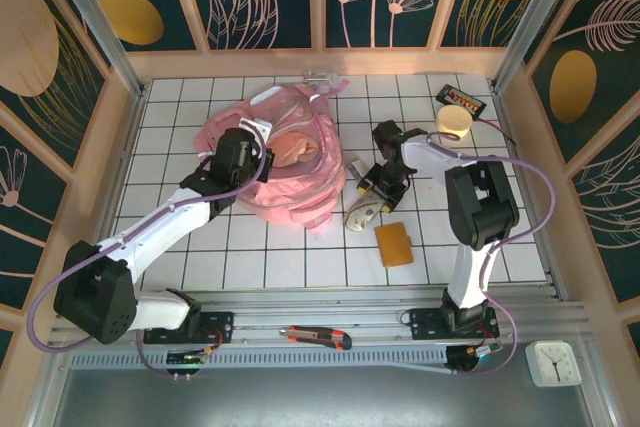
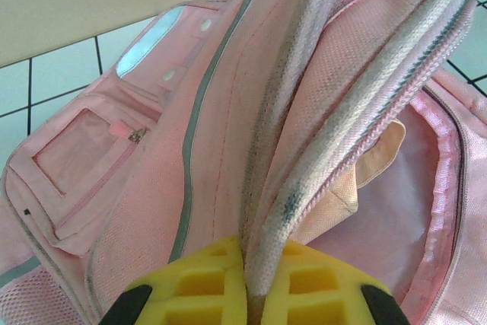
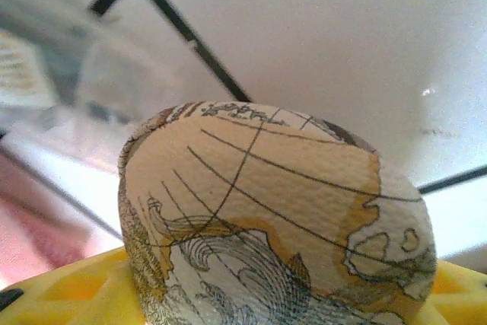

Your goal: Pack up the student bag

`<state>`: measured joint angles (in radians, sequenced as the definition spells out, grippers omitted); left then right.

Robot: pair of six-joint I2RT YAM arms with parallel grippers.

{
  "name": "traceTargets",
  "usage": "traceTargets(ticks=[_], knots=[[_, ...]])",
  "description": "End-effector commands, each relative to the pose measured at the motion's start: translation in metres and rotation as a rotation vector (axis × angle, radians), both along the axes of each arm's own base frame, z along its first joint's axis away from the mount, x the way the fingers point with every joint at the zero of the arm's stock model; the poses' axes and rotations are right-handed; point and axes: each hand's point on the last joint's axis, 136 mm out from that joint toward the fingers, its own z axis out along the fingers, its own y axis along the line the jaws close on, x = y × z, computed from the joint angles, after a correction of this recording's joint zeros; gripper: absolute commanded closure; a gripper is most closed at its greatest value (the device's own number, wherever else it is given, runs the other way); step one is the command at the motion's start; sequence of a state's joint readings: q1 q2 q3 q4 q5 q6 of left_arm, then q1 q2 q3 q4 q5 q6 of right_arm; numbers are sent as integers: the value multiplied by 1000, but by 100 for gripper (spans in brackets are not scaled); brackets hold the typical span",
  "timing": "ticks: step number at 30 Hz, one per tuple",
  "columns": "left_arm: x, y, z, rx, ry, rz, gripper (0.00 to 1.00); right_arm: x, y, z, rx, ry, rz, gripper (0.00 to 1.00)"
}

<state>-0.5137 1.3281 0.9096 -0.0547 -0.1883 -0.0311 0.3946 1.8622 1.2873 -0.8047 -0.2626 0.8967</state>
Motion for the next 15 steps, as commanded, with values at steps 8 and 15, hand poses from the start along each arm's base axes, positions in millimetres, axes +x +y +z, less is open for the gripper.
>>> traceTargets(ticks=[8, 15], knots=[[9, -4, 49, -88, -131, 19, 100, 25, -3, 105, 130, -228, 9, 42], [6, -1, 44, -111, -112, 37, 100, 55, 30, 160, 335, -422, 44, 43]])
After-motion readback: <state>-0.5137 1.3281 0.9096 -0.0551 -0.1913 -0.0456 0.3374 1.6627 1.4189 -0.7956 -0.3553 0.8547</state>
